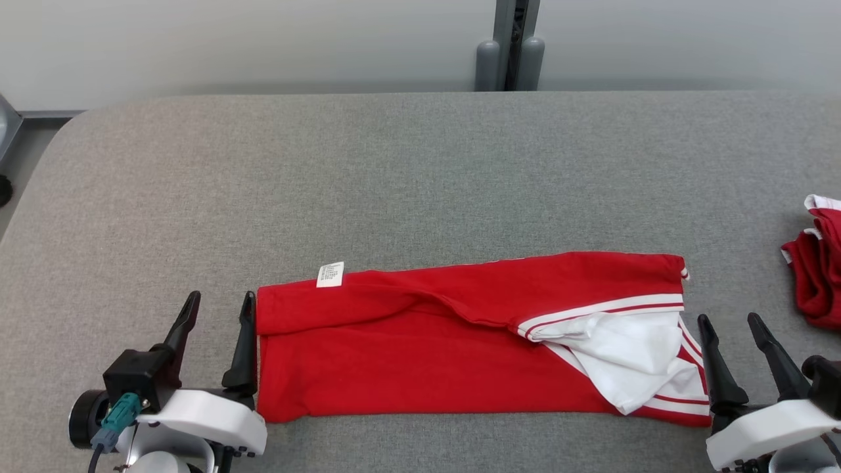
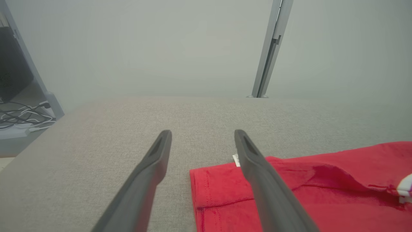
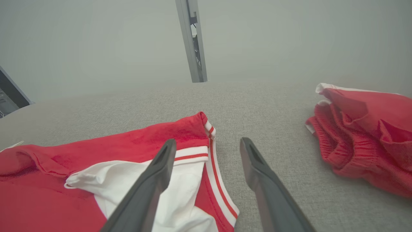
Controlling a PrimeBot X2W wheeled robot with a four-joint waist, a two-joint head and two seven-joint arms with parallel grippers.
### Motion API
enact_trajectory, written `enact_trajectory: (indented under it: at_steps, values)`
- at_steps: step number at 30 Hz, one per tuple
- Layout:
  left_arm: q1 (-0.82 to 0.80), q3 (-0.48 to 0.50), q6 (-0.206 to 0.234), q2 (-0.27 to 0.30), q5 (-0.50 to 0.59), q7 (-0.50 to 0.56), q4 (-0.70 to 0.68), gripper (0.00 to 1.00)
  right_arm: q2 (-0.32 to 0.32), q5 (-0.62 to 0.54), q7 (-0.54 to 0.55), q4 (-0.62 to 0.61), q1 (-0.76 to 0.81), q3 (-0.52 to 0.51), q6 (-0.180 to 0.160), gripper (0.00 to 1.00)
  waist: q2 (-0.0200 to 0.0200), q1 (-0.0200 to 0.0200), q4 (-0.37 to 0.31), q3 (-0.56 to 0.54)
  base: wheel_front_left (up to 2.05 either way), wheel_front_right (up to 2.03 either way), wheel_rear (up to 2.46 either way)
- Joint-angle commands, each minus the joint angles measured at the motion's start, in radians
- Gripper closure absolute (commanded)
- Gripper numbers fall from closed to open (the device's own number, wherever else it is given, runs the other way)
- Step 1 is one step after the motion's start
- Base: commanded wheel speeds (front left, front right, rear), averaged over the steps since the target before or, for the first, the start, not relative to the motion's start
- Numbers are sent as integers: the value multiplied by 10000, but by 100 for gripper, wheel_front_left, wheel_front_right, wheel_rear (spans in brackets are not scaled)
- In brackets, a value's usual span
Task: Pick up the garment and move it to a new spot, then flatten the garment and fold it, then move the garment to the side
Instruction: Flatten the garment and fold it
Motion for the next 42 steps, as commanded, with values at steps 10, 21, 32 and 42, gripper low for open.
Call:
enact_trajectory:
  at_steps: [10, 21, 32, 42]
  values:
    - [-1075, -323, -499, -499, 271, -16, 407, 0, -613, -201, 632, 1325, -897, 262, 7, 0, -1, 0, 674, 1111, 0, 0, 0]
    - [-1409, -227, -825, -854, 439, -79, 924, 0, -628, 183, 707, 2621, -1306, 667, 7, 100, -1, 0, 871, 1424, 0, 0, 0]
    - [-1429, -11, -952, -853, 561, -83, 987, 0, -987, 578, 227, 2626, -1427, 404, -22, 100, -1, 0, 425, 1433, 0, 0, 0]
    - [-1407, 20, -964, -862, 634, -79, 986, 0, -1207, 349, 47, 2469, -1533, -520, -18, 100, -1, 0, 12, 1338, 0, 0, 0]
